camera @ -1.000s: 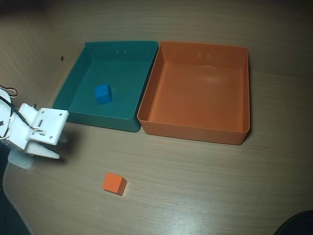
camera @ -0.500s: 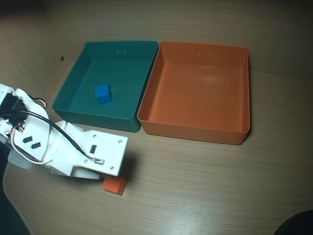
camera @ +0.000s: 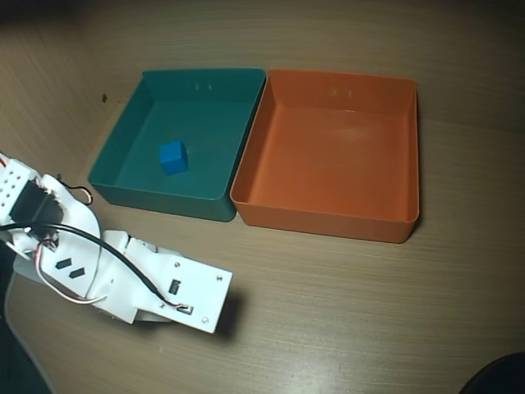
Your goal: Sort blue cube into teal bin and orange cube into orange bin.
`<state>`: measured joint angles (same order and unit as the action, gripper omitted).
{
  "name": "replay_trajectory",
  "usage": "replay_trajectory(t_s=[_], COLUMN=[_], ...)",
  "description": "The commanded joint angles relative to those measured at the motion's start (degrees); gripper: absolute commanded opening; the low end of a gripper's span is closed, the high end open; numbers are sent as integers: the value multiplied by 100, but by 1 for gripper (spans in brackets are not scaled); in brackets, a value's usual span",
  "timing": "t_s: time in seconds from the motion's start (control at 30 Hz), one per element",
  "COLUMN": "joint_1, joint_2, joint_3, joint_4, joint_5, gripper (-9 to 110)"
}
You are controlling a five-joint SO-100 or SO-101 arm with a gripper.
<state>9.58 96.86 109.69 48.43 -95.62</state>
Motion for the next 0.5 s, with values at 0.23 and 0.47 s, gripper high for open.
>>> replay_trajectory(t_s=[0.23, 0.47], joint_1=[26, 158], joint_2=[-360, -817], joint_3=[-360, -255], joint_4=[-589, -1204], joint_5=[-44, -44], gripper=[28, 28])
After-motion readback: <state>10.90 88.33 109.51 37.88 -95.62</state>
